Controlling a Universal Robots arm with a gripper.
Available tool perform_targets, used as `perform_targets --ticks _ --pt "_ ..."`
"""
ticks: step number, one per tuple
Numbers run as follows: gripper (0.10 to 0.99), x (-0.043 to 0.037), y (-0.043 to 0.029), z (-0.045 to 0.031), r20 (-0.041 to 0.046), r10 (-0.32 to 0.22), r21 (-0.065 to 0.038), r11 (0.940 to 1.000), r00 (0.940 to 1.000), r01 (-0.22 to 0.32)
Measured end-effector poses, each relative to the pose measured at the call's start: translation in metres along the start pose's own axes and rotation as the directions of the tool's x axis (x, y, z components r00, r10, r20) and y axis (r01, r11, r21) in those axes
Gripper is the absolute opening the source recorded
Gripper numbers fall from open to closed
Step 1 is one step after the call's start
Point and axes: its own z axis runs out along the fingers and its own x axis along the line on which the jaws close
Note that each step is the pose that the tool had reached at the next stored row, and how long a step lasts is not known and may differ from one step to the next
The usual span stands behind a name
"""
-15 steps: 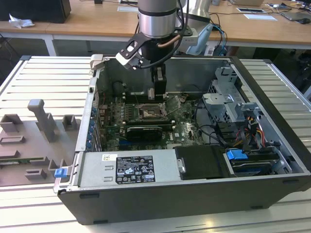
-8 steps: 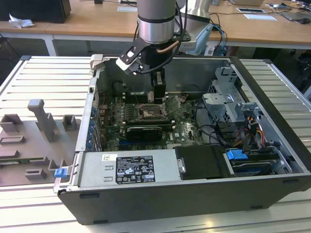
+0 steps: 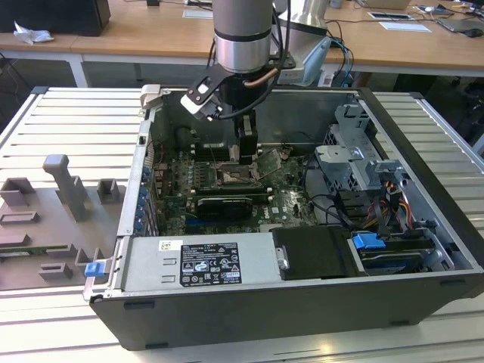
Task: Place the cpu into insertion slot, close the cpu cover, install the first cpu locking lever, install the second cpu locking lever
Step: 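Place the cpu into insertion slot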
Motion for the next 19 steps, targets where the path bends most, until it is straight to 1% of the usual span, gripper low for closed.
perform_targets --ticks 12,14,16,19 --pt "0.537 0.0001 -0.0002 0.0026 0.0000 0.000 0.000 1.0000 1.0000 0.000" --pt "0.537 0.0007 -0.0005 0.0039 -0.0001 0.000 0.000 1.0000 1.0000 0.000" --pt "0.537 0.0065 -0.0015 0.0101 -0.0002 0.000 0.000 1.0000 1.0000 0.000" --pt "0.537 0.0105 -0.0025 0.0159 -0.0003 0.000 0.000 1.0000 1.0000 0.000"
